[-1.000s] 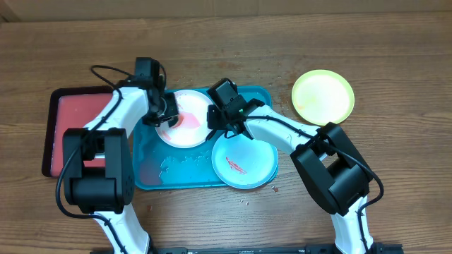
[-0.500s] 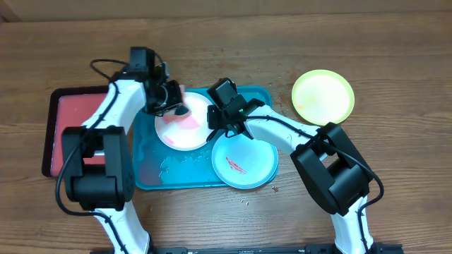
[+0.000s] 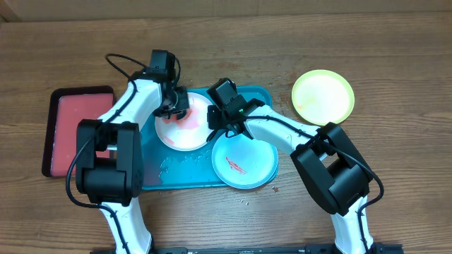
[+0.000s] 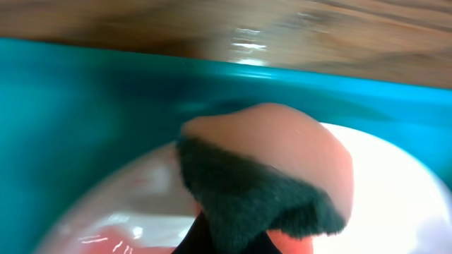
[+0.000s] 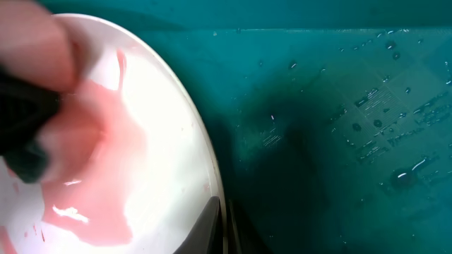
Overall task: Clean dirty plates on tray and stack at the side
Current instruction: 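Scrub the white plate with the sponge while the right gripper holds it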
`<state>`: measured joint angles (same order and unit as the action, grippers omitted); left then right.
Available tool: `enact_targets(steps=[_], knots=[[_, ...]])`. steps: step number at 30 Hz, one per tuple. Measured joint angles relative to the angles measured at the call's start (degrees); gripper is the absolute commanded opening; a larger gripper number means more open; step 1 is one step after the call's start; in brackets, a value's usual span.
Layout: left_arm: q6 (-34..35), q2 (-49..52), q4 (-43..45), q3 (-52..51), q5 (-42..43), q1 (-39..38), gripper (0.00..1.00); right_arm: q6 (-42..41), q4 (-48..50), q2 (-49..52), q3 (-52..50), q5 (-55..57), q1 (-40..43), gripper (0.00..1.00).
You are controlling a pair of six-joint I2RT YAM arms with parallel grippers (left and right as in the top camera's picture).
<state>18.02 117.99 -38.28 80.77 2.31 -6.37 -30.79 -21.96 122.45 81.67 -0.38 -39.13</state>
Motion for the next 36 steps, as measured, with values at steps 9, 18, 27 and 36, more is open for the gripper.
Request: enact_targets(steps=[9, 18, 27, 36], knots=[[0.0, 0.0, -12.2, 3.0, -8.8, 2.2, 0.04, 0.0, 0.0, 0.0, 0.1, -0.5, -0.4, 0.04], [-0.7, 0.0, -21.3, 6.0, 10.0, 3.1, 0.04, 0.2, -0.1, 0.0, 0.1, -0.2, -0.3, 0.04], [-0.6, 0.0, -17.2, 0.5, 9.9, -2.9, 0.04, 0.3, 0.0, 0.0, 0.1, -0.1, -0.3, 0.04], [3.3, -1.3, -19.0, -0.6, -7.0, -2.4, 0.04, 0.4, -0.1, 0.0, 0.1, -0.1, -0.3, 0.04]])
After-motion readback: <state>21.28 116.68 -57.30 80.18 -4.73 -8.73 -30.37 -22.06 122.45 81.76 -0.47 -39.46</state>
